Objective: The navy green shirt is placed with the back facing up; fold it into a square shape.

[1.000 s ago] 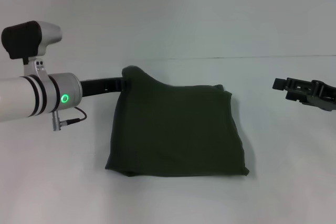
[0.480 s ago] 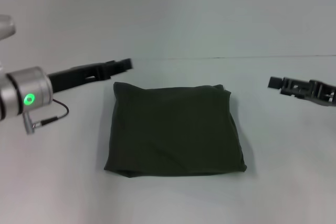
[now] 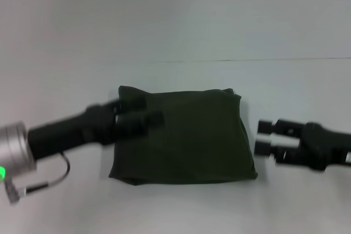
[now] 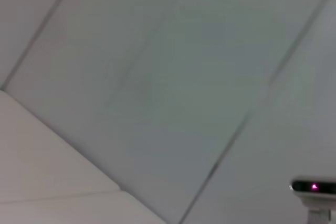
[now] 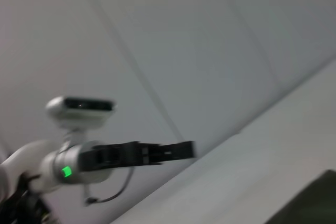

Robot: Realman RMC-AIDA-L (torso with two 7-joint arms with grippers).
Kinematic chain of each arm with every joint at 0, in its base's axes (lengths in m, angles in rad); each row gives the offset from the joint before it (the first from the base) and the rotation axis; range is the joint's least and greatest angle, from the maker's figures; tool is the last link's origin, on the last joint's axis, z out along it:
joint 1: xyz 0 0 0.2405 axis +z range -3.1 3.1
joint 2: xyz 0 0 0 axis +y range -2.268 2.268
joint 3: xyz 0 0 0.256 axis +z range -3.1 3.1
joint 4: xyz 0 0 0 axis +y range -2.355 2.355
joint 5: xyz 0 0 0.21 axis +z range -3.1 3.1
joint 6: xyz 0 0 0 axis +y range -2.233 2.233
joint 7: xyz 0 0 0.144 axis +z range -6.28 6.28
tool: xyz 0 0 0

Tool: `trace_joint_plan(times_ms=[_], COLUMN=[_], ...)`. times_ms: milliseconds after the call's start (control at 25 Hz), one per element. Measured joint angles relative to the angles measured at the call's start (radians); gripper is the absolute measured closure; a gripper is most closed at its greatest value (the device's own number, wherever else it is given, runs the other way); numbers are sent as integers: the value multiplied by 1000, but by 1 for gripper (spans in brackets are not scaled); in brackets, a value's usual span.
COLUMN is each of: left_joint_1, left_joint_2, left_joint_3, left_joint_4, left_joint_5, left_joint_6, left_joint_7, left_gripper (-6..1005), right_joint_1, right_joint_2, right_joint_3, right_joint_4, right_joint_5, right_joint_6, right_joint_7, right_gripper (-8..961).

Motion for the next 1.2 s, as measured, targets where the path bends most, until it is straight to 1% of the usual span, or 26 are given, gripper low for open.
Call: trace_joint_plan(times_ms=[160,200,280,360,600,760,1200], left_joint_1=[35,44,58,72,88,84,76], left_joint_2=[1,1,1,2,6,7,9], left_joint_3=[6,6,4,2,-6,-5,-5], left_joint_4=[-58,-71,-87,-97,-102,-100,-97], left_joint_5=[47,65,88,113,152,166,167], left_joint_6=[82,90,88,85,85,87,98], left_joint_7=[200,249,292,322,345,346,342], left_gripper=[116,106,85,65,65,65,65], right_joint_1=[-23,-27,-29,-30,-29,-25,-22], right_joint_2=[47,57,64,66,70,66,61], right_joint_3=[-44,-51,-59,-66,-105,-127,-125], right_joint_4=[-31,-34,-30,-27,-36,-37,-36], right_joint_5=[-11,-11,-12,-12,-12,-13,-13], right_joint_6=[-3,4,16,23,26,37,32], right_joint_7=[-99,-117,-132,-138,-173,-169,-165], right_gripper=[122,123,124,125,128,128,128])
